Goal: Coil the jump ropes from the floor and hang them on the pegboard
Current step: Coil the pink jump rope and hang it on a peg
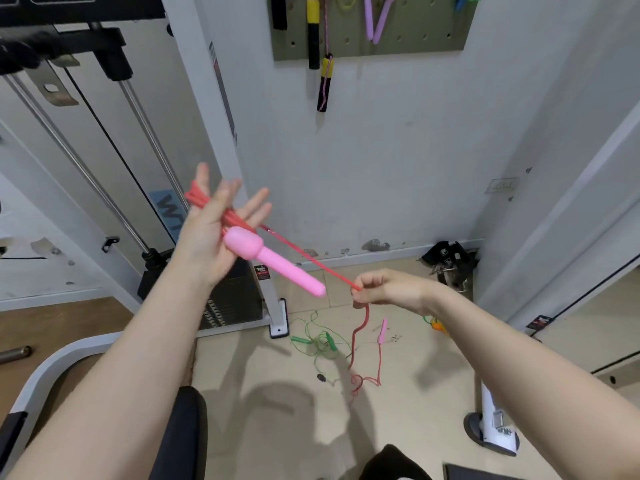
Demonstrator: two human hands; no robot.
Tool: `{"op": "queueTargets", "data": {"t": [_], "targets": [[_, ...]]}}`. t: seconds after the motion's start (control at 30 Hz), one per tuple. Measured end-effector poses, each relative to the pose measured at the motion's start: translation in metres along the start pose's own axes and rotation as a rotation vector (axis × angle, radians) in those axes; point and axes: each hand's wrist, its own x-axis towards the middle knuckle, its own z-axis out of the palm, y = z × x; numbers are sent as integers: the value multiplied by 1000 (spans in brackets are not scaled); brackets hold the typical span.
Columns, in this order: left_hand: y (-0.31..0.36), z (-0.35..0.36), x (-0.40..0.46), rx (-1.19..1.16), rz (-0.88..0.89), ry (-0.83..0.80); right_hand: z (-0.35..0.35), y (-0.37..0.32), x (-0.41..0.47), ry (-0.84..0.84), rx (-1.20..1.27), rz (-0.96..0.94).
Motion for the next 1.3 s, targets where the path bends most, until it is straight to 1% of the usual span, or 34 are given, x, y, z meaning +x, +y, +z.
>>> {"op": "queueTargets", "data": {"t": [0.03, 0.1, 0.2, 0.27, 0.33, 0.37, 0.4, 0.5, 0.57, 0.6, 0.67, 0.73, 0.77, 0.83, 0.93, 0.97, 1.03, 1.1, 1.17, 1.23, 1.3], "targets": [[1, -9, 4, 54, 34, 63, 0, 2, -3, -3, -26, 19], [-5, -23, 7, 225, 58, 142, 7, 1, -8, -83, -101, 49], [-25, -35, 8, 582, 78, 160, 25, -24, -18, -252, -378, 17], [-39, -36, 6, 837, 83, 92, 36, -52, -27, -326, -369, -15], [-54, -35, -3, 1035, 55, -43, 37, -81, -39, -304, -313, -118], [-62, -33, -9, 1064, 18, -124, 33, -95, -44, -254, -304, -193], [-68, -28, -18, 1033, -44, -194, 27, -106, -48, -193, -285, -262], [-80, -10, -42, 780, -297, -364, 3, -121, -49, 70, -139, -402], [-78, 0, -50, 629, -427, -491, -10, -120, -43, 241, -33, -414], [-76, 3, -52, 563, -467, -582, -14, -119, -40, 300, -7, -412], [-67, 15, -55, 447, -515, -792, -12, -115, -33, 366, -10, -387], [-58, 26, -55, 349, -499, -951, -4, -105, -23, 369, 50, -363], [-55, 31, -55, 305, -479, -968, 2, -98, -17, 359, 127, -360], [-51, 32, -50, 249, -471, -929, 9, -85, -5, 396, 239, -346], [-51, 21, -42, 342, -515, -835, 7, -78, 0, 470, 333, -314], [-53, 15, -41, 384, -541, -815, 5, -79, 0, 479, 319, -317], [-54, 8, -42, 376, -607, -819, 2, -83, 0, 497, 177, -340], [-56, 5, -43, 216, -621, -894, 3, -86, 3, 485, 63, -351], [-55, 5, -40, 4, -573, -968, 10, -82, 6, 400, 72, -314], [-50, 6, -35, -106, -488, -952, 20, -70, 10, 230, 136, -224], [-41, 4, -31, -127, -415, -836, 29, -56, 11, -18, 148, -51]]}}
